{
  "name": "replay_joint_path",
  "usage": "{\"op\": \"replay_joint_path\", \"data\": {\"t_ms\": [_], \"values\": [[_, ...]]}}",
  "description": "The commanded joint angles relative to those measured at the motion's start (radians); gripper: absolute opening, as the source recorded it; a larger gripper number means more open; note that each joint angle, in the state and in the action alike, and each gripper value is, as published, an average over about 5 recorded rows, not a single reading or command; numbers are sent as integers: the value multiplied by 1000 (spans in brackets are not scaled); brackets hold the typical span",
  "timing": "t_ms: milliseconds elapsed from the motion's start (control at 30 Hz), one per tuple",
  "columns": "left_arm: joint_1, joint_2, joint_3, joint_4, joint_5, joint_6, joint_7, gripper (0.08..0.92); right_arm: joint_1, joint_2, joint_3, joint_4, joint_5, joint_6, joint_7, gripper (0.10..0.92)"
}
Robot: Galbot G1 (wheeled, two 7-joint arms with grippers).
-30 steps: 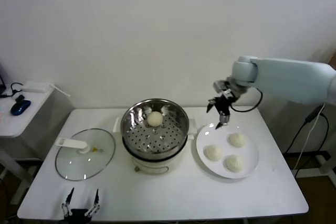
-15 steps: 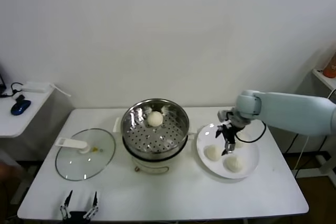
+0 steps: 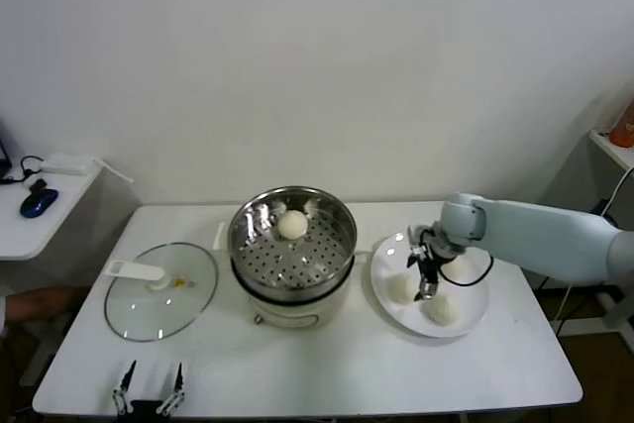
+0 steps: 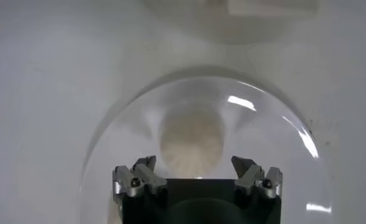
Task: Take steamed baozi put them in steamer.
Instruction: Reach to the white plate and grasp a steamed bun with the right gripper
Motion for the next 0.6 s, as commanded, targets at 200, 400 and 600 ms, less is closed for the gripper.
{"op": "replay_joint_path", "data": {"t_ms": [200, 400, 600], "values": [[4, -1, -3, -4, 3, 3, -1, 823, -83, -2, 76, -17, -24, -27, 20, 762], [4, -1, -3, -5, 4, 2, -2, 823, -83, -7, 89, -15, -31, -32, 24, 640], [8, 0, -5, -10, 4, 2, -3, 823, 95, -35, -18, 78, 51, -27, 9, 603]]}}
